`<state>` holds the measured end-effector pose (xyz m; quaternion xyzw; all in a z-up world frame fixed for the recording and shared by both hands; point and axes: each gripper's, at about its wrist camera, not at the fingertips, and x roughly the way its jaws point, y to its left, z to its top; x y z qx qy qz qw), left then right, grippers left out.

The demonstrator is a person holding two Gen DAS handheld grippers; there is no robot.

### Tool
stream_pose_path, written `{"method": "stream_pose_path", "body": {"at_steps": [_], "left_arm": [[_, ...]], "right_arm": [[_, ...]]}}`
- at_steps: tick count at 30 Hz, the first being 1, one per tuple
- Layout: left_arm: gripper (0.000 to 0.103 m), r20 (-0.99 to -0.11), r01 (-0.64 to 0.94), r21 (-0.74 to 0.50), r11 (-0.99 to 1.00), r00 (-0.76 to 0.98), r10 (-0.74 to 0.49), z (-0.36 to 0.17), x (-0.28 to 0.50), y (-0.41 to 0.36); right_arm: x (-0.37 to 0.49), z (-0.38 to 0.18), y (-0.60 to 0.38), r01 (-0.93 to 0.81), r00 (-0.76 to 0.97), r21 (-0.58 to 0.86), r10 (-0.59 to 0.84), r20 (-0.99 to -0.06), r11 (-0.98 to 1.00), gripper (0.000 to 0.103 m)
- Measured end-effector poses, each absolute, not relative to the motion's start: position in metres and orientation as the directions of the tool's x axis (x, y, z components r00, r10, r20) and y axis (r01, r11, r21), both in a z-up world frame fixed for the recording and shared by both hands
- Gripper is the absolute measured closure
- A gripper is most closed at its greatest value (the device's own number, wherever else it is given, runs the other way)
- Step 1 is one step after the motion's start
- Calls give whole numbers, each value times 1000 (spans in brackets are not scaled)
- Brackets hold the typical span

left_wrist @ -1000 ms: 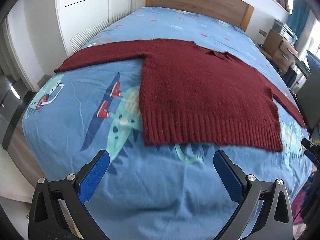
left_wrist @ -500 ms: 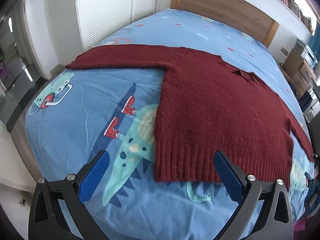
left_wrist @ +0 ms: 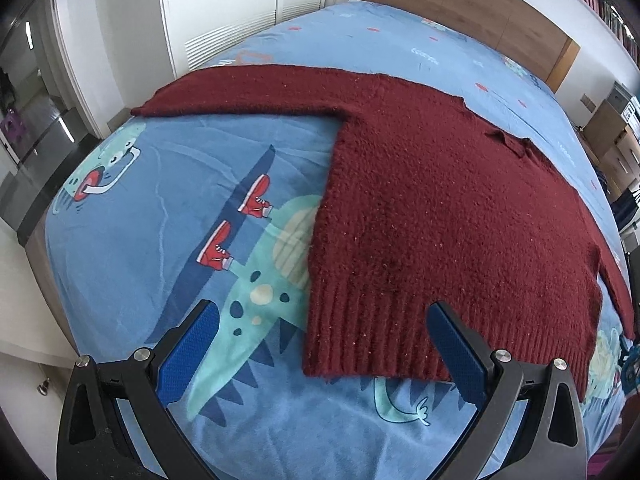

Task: Fold small clothes
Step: 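Grasp the cuff of a sweater sleeve with the right gripper, then fold the held sleeve across the sweater body with the right gripper, then release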

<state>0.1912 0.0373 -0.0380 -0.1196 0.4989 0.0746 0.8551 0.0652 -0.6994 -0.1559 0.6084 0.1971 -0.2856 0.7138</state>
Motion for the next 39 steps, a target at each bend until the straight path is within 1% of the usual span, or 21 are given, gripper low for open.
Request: {"method": "stream_pose_path", "body": {"at_steps": [1,2,3,5,6,8,10,12,14,19,24,27,29,39], "left_arm": [[1,-871,-243,-130,961,491,6,-39,192,37],[1,-872,-240,-129,962,490,6,-39,193,36],[1,-873,-238,-123,963,488,9,-40,194,35],[1,-876,-237,-115,965,483,14,-43,195,36],[1,-877,-240,-117,964,481,14,-44,195,36],[1,-878,-245,-122,962,478,10,-46,195,38],[1,-881,-253,-124,959,473,11,-47,195,41],[1,-883,-260,-133,956,470,5,-49,195,44],[1,-883,-267,-142,953,469,0,-51,194,48],[2,-884,-281,-194,940,466,-43,-59,192,53],[3,-876,-280,-252,926,473,-96,-62,189,59],[3,-870,-279,-286,917,476,-126,-61,187,66],[3,-869,-279,-299,913,476,-139,-61,186,72],[3,-855,-301,-332,894,496,-150,-58,173,113]], "right_arm": [[64,-157,-702,637,766,767,-178,-618,82,16],[62,-159,-708,622,775,781,-193,-602,59,23],[62,-162,-712,612,779,790,-204,-593,39,27],[59,-170,-717,590,784,807,-225,-579,-23,50],[60,-175,-719,573,790,818,-231,-569,-57,56],[58,-182,-722,550,795,829,-241,-557,-103,74],[59,-184,-727,538,797,833,-245,-552,-126,82],[64,-181,-732,531,801,838,-246,-545,-127,85],[72,-172,-733,524,811,845,-239,-534,-107,91],[90,-145,-735,510,840,860,-207,-501,-10,93],[134,-123,-714,448,889,893,-128,-440,49,93],[169,-115,-686,391,920,918,-54,-388,59,93],[190,-111,-669,370,929,926,-5,-371,71,93],[331,-84,-538,238,930,968,270,-251,79,93]]}}
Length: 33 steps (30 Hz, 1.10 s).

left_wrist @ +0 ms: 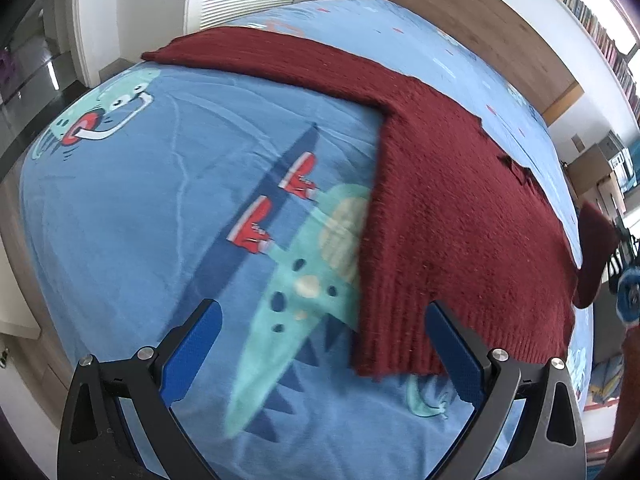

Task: Fold small clothes
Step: 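Fold the held sleeve across the sweater body with the right gripper, then release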

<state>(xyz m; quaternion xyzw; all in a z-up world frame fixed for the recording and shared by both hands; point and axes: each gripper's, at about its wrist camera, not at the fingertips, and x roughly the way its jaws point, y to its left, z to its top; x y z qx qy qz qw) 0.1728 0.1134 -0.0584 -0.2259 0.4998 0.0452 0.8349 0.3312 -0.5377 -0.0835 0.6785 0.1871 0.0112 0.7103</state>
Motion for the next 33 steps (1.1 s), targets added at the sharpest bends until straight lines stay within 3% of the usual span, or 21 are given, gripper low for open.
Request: {"method": "stream_pose_path", "body": {"at_steps": [9,15,23,33], "left_arm": [[3,-861,-384,-360,850,488,-144,-73,156,160],[3,-865,-419,-373,828,480,-147,-82,152,182],[3,-867,-434,-385,815,472,-158,-91,152,192],[3,-871,-436,-384,814,465,-162,-97,154,193]], "right_arm": [[428,-61,-412,135,864,982,469,-181,130,93],[452,-77,-343,122,796,976,569,-206,182,92],[469,-118,-280,207,651,908,641,-406,365,90],[473,-149,-226,229,467,720,575,-672,655,86]]}}
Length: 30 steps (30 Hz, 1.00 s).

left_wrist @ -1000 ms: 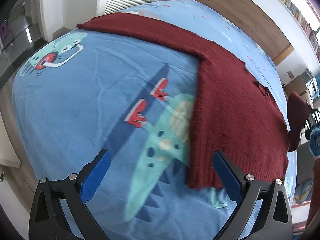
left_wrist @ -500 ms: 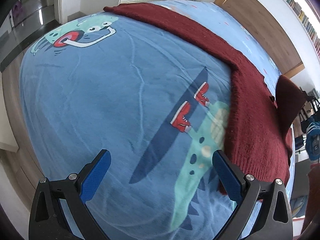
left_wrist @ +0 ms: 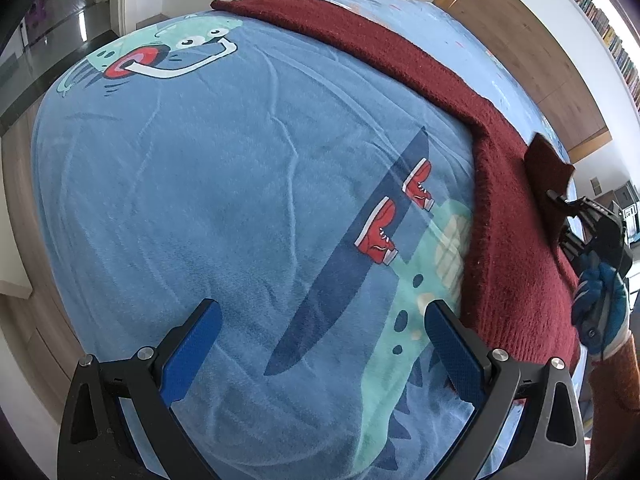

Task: Fold small clothes
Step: 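Fold the held sleeve across the sweater body with the right gripper, then release, then grasp the cuff of the other sleeve with the left gripper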

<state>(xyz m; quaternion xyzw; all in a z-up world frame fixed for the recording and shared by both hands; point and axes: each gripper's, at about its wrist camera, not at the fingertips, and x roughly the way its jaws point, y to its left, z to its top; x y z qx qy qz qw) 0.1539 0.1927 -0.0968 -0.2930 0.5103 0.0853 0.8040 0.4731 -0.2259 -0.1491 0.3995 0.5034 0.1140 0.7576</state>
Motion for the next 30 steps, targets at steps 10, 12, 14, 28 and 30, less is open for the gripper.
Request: {"method": "stream_pose_path", "body": {"at_steps": [10,12,14,28,30], "left_arm": [[3,-858,-414,-403,816,481,-180,-91,160,184],[3,-853,-409,-409,815,490,-182,-90,161,183],[3,-847,-408,-405,818,504,-168,-87,163,184],[2,-854,-393,-401,827,488,-182,-94,193,194],[2,-852,-406,-411,816,488,-187,-95,197,202]], "right_arm": [[463,-119,-188,53,412,589,519,-749,807,50],[456,-110,-194,29,432,556,491,-756,831,50],[447,-103,-205,32,459,492,425,-781,870,50],[414,-132,-185,53,450,296,242,-860,954,35],[410,-126,-180,19,462,293,251,-851,956,35]]}}
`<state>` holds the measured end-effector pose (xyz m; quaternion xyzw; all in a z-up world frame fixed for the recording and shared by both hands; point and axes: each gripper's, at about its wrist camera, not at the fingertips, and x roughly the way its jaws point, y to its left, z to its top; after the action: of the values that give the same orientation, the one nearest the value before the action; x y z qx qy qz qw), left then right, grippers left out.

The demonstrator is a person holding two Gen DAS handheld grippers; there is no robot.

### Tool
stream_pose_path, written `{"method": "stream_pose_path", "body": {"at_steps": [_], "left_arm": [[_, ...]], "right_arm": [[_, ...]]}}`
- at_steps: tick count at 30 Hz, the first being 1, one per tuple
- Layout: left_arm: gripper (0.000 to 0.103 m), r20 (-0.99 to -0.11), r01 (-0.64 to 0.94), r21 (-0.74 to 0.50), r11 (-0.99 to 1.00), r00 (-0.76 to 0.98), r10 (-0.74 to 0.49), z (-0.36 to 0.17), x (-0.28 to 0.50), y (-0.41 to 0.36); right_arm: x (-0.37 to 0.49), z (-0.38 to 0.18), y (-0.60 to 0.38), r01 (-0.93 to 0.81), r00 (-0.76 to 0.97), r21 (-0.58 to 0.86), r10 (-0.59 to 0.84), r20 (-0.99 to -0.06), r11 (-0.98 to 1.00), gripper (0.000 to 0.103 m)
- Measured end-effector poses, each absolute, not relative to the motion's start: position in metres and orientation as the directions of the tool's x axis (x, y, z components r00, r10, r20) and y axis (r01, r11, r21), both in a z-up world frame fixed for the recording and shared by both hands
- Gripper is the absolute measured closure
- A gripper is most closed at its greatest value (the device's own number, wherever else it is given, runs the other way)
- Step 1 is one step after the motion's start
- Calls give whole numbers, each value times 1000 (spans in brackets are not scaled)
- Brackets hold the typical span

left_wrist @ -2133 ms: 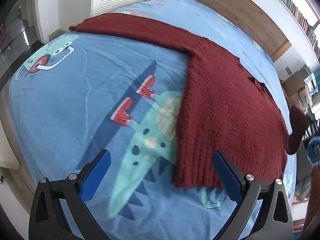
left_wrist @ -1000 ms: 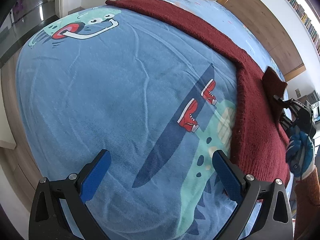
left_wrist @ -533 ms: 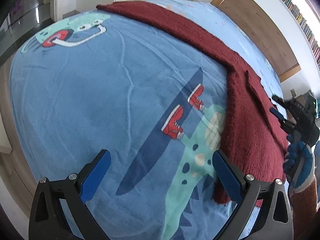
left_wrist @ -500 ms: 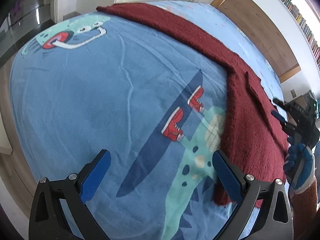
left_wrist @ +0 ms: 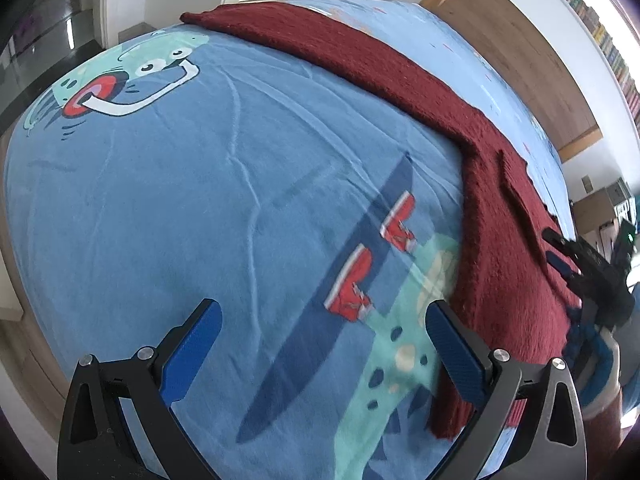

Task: Fold small clothes
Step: 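Grasp the cuff of the other sleeve with the left gripper, then fold the held sleeve across the sweater body with the left gripper, then release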

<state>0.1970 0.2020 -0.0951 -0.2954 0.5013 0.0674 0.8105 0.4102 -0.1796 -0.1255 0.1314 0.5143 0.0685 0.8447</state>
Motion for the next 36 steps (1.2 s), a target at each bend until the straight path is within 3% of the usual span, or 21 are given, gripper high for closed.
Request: {"method": "stream_pose_path", "body": {"at_steps": [14,24,29,33,36], "left_arm": [[3,-773,-489,-539,686,611,-172,-95,275,293],[13,-705,-577,-651,492,700,-113,-121,328,365],[39,-651,-568,-722,394,751,-109,-129,351,392],[46,-593,-540,-781,314,799,-102,-137,353,410],[59,-555,-517,-817,256,824,-109,-144,357,420]], "right_arm": [[384,-100,-193,8,501,252,215,-839,968,35],[345,-106,-238,123,493,264,172,-853,957,35],[330,-104,-261,181,500,273,151,-853,945,35],[323,-97,-274,202,511,272,135,-849,941,35],[320,-92,-278,201,515,264,127,-848,943,35]]}}
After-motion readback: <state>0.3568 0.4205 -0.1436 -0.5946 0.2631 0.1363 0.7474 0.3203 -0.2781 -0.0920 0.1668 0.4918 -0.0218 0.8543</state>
